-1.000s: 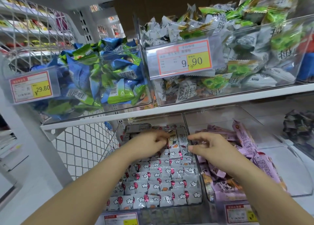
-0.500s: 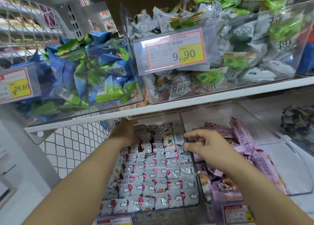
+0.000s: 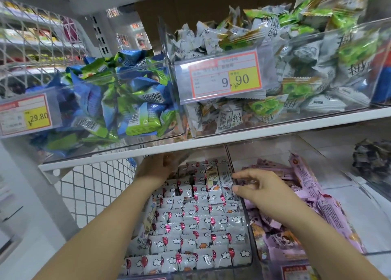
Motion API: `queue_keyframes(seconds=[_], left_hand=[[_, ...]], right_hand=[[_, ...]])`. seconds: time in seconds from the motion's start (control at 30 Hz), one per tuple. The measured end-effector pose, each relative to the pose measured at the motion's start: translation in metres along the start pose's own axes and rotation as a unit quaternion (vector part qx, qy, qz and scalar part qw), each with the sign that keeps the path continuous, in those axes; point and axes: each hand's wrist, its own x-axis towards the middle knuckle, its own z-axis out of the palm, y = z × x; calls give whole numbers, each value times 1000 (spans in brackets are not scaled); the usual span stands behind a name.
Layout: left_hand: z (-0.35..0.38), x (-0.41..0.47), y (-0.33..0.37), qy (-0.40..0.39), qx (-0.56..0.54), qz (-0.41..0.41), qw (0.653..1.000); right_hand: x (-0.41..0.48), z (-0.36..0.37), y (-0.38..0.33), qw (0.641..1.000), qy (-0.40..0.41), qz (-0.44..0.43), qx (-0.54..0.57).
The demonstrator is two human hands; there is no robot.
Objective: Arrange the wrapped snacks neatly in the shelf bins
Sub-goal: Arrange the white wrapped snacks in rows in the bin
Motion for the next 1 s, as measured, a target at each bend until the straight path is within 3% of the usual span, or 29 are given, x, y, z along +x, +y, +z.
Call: queue_keyframes(seconds=[0.07, 0.23, 0.63, 0.7, 0.87, 1.0], left_hand=[[-6, -7, 14, 1, -94, -8, 996], [-8, -23, 50, -109, -217, -22, 970], [-7, -79, 86, -102, -170, 80, 977], [-17, -94, 72, -76, -164, 69, 981], [-42, -136, 2, 98, -169, 9, 981], [-42, -159, -36, 168, -233, -37, 957]], right_hand=[[0, 0, 0, 1000, 1, 1, 0], [0, 1, -1, 1000, 10, 1, 2], [-8, 10, -9, 998, 17, -48, -43], [-11, 10, -12, 997, 15, -47, -61], [-21, 14, -31, 975, 117, -112, -152], [-16, 39, -59, 957, 51, -178, -225]])
